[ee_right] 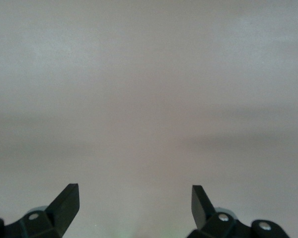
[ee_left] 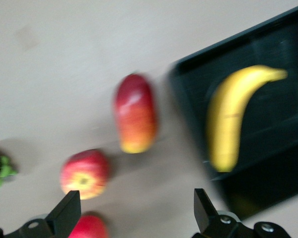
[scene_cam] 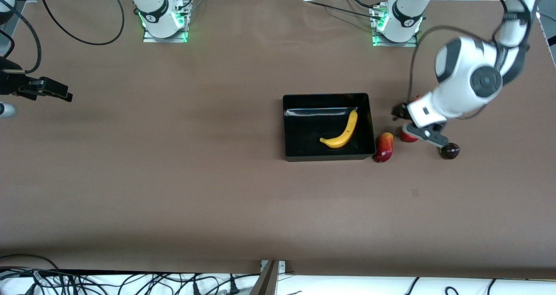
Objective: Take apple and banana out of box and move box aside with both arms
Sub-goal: 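Open the left gripper and move it back over the yellow banana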
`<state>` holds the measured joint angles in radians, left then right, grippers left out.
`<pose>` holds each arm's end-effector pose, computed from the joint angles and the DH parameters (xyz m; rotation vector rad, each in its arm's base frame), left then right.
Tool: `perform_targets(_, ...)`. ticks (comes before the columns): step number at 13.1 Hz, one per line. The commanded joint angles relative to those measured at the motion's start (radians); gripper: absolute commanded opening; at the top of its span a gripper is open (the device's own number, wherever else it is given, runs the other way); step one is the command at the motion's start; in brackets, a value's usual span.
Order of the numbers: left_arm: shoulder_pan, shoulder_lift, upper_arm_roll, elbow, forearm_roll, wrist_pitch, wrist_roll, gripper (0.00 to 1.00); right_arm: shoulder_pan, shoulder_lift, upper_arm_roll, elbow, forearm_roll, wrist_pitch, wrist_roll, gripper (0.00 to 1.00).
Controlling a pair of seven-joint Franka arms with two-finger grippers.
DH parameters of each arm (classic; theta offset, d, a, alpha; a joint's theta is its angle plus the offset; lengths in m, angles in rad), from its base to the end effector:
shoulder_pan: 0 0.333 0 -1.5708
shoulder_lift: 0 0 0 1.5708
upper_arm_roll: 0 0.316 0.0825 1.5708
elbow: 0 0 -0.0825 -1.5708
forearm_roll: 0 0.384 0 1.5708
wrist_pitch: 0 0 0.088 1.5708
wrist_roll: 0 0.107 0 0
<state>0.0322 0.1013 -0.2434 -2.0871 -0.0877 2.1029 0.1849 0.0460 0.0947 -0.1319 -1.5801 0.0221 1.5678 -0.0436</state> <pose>0.5406 -0.1185 0.3717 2.9959 -0.5270 -0.1284 0.5767 -0.0440 0.5666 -3.1200 0.0678 0.1645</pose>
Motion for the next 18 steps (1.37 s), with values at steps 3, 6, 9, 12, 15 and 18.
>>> perform_targets(3, -0.143, 0.027, -0.035, 0.033, -0.044, -0.008, -0.296, 1.00, 0.002, 0.013, 0.000, 0.028, -0.016, -0.020, 0.004, 1.00)
perform_targets(6, -0.182, 0.080, -0.063, 0.038, -0.044, 0.052, -0.348, 1.00, 0.002, 0.013, 0.000, 0.028, -0.014, -0.020, 0.004, 1.00)
perform_targets(9, -0.207, 0.127, -0.074, 0.032, -0.041, 0.103, -0.343, 1.00, 0.002, 0.013, 0.000, 0.028, -0.014, -0.022, 0.004, 1.00)
perform_targets(12, -0.230, 0.169, -0.079, 0.036, -0.035, 0.124, -0.332, 1.00, 0.000, 0.013, -0.002, 0.026, -0.013, -0.022, -0.001, 1.00)
perform_targets(15, -0.226, 0.196, -0.086, 0.030, 0.032, 0.190, -0.184, 1.00, 0.002, 0.013, -0.002, 0.026, -0.013, -0.022, -0.001, 1.00)
perform_targets(18, -0.221, 0.250, -0.079, 0.024, 0.127, 0.281, -0.124, 1.00, 0.000, 0.013, -0.002, 0.026, -0.013, -0.022, -0.001, 1.00)
